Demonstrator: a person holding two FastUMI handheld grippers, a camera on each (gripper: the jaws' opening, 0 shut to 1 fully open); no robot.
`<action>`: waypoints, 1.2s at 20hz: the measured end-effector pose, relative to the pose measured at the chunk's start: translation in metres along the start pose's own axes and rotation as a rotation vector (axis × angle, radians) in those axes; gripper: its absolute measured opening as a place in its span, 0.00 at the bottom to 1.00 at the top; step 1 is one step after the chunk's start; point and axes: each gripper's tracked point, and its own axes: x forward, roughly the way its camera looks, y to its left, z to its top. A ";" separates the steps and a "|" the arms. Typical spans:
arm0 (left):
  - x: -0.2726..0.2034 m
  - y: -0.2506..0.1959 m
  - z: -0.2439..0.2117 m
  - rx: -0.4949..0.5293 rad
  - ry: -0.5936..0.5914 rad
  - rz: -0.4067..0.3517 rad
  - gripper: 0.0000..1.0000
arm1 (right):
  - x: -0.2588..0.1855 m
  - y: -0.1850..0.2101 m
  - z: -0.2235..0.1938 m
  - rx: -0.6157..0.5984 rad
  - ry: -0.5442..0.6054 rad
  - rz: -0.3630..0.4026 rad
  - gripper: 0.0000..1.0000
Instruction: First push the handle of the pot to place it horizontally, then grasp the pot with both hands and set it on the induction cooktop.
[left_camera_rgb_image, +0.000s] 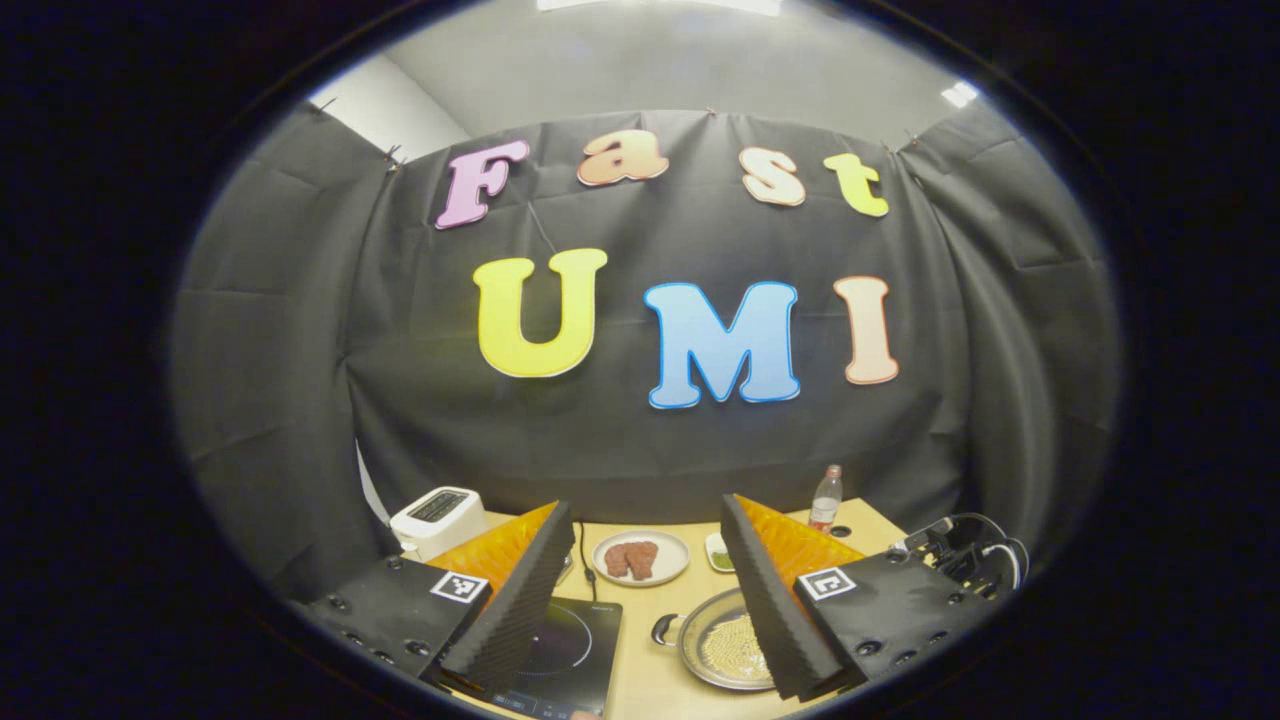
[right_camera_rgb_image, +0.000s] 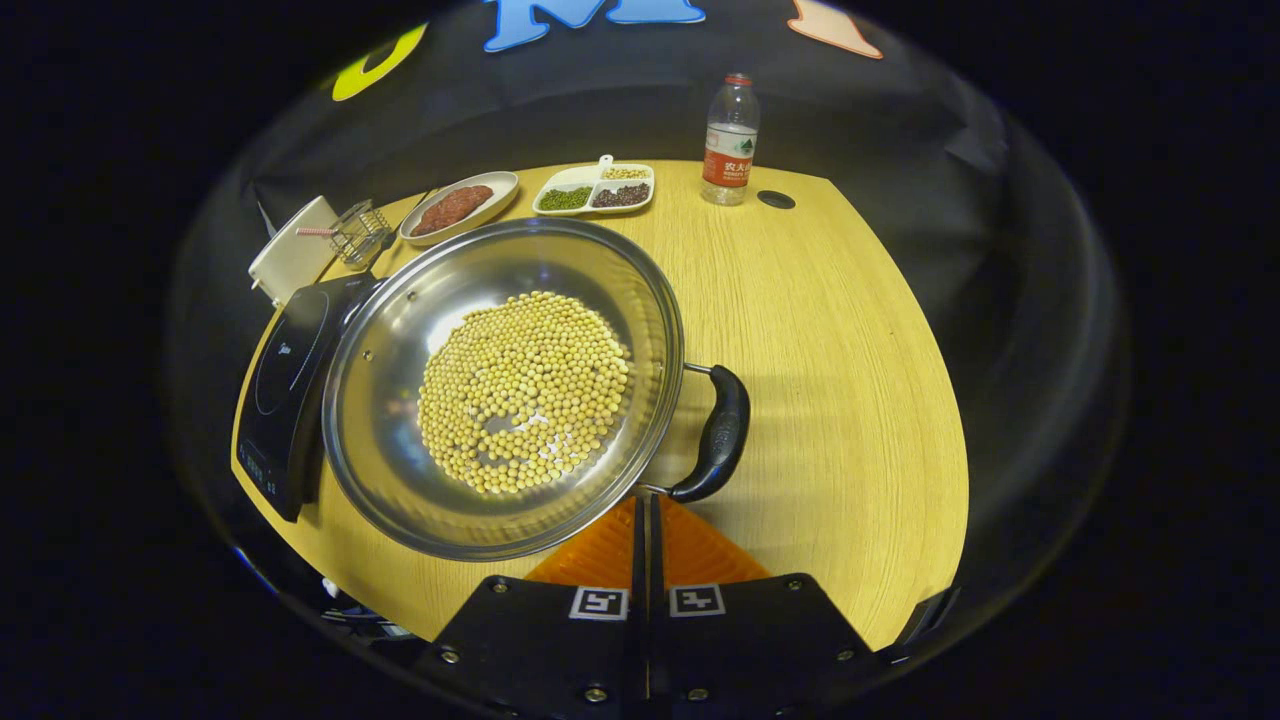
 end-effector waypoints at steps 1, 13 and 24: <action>0.001 -0.004 -0.001 0.003 0.002 -0.001 0.97 | 0.002 -0.003 0.005 0.001 -0.006 0.000 0.00; 0.004 -0.016 -0.005 -0.012 0.020 0.020 0.95 | 0.005 -0.020 0.035 -0.020 -0.067 -0.009 0.01; 0.031 -0.018 -0.045 -0.045 0.079 -0.129 0.97 | -0.060 -0.036 0.057 0.214 -0.300 -0.028 0.85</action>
